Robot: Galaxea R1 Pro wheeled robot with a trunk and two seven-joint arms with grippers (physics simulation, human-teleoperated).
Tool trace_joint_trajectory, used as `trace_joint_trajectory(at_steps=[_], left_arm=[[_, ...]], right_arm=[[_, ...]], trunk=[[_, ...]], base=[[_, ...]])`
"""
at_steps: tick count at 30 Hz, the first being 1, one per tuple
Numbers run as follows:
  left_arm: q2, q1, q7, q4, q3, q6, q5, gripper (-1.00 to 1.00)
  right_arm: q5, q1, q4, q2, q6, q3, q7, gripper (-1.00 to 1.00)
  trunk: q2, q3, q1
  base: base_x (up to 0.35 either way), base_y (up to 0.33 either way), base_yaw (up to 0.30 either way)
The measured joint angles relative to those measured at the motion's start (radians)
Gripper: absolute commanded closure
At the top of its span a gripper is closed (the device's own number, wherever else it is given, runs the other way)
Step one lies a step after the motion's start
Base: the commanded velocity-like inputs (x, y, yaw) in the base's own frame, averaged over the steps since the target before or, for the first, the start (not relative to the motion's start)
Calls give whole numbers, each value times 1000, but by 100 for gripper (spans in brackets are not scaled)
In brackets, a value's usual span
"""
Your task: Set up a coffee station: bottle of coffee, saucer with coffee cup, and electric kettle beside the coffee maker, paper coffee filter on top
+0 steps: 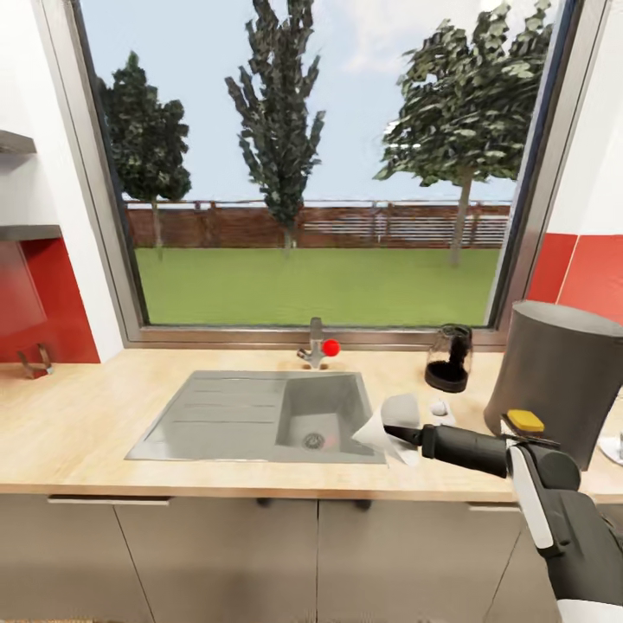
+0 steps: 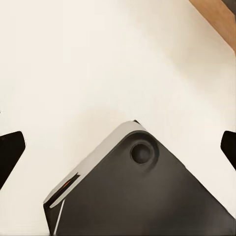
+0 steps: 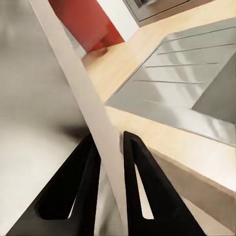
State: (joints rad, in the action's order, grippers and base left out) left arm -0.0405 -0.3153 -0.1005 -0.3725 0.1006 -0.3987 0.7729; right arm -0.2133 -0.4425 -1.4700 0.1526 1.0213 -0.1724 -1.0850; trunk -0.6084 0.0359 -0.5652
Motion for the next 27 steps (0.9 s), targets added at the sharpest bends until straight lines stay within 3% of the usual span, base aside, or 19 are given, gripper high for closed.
trace_joint_trajectory(at_steps=[27], left_arm=[[14, 0, 0, -10, 0, 2, -7, -100]], right_arm=[[12, 0, 21, 3, 0, 71, 6, 100]], trunk=[[0, 0, 0]], base=[[-252, -229, 0]])
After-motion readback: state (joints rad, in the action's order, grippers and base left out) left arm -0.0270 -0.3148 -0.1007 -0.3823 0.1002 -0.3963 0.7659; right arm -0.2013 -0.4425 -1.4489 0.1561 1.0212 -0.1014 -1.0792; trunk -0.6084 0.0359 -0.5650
